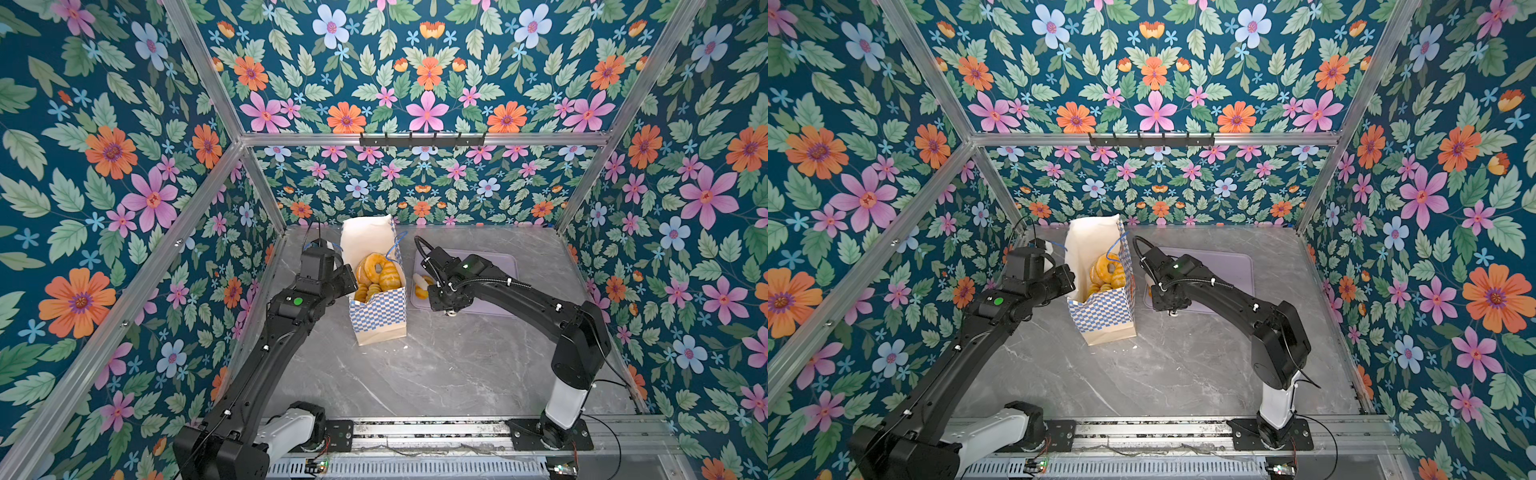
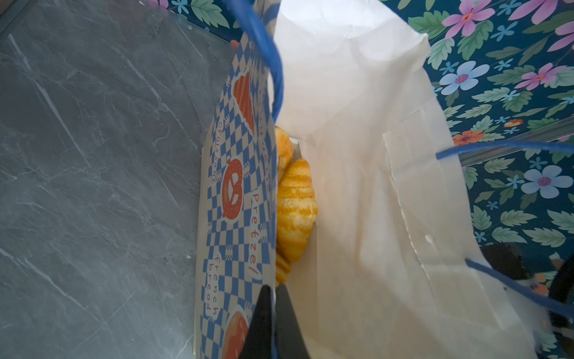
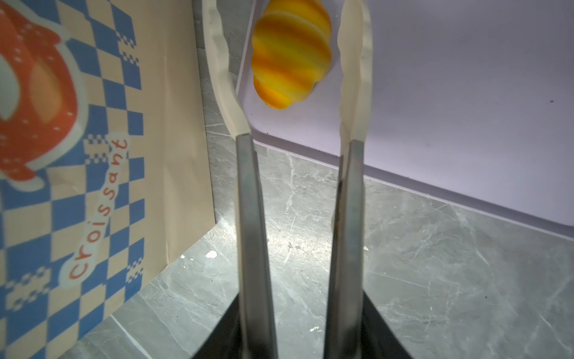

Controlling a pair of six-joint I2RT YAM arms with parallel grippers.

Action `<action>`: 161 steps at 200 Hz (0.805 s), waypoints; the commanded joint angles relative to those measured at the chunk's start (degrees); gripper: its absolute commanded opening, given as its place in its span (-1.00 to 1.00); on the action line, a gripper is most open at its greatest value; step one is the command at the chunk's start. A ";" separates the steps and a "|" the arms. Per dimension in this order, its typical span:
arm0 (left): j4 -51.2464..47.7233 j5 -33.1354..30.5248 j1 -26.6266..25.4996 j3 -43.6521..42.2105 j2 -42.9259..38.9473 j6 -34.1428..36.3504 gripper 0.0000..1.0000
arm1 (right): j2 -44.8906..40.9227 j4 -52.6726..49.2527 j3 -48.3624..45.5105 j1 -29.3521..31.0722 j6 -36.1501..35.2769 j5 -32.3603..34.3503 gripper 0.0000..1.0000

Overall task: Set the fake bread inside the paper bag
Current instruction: 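Lower the open tongs around the small striped bun on the tray, then close the tongs on the small striped bun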

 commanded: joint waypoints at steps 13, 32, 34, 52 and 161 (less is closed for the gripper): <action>-2.07 -0.69 0.07 -0.35 -0.21 0.83 -0.90 | 1.41 0.61 1.23 0.08 0.58 -0.09 -0.09; -2.07 -0.69 0.02 -0.27 -0.25 0.91 -0.90 | 2.76 0.65 1.58 0.08 0.58 0.13 -0.08; -2.11 -0.69 0.03 -0.30 -0.20 0.87 -0.90 | 2.84 0.61 1.66 0.08 0.60 0.20 -0.08; -2.15 -0.68 0.06 -0.28 -0.23 0.91 -0.90 | 4.12 0.29 2.08 0.07 0.58 0.80 -0.07; -2.19 -0.69 0.02 0.16 0.24 1.00 -0.90 | 7.24 1.48 1.95 -1.57 0.01 0.95 -0.08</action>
